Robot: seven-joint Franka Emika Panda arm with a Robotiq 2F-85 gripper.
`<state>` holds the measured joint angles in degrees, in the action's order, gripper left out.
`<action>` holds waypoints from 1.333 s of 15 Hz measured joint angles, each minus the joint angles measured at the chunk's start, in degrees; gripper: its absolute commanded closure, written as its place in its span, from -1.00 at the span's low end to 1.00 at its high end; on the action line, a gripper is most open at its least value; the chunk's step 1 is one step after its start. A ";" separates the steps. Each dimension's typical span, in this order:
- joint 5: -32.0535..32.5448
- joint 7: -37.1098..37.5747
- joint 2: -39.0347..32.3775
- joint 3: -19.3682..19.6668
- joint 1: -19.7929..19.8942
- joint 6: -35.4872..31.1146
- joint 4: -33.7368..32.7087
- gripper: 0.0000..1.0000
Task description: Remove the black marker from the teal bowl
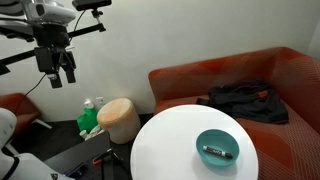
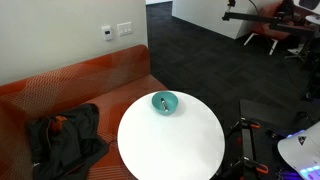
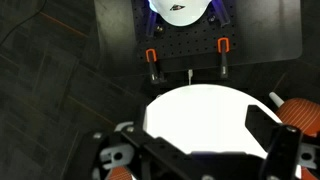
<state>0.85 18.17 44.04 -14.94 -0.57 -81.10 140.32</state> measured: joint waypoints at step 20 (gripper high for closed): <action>-0.90 9.62 -1.14 -0.91 0.11 -14.50 -0.08 -1.00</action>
<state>-0.04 27.79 42.90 -15.84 -0.46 -95.61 140.24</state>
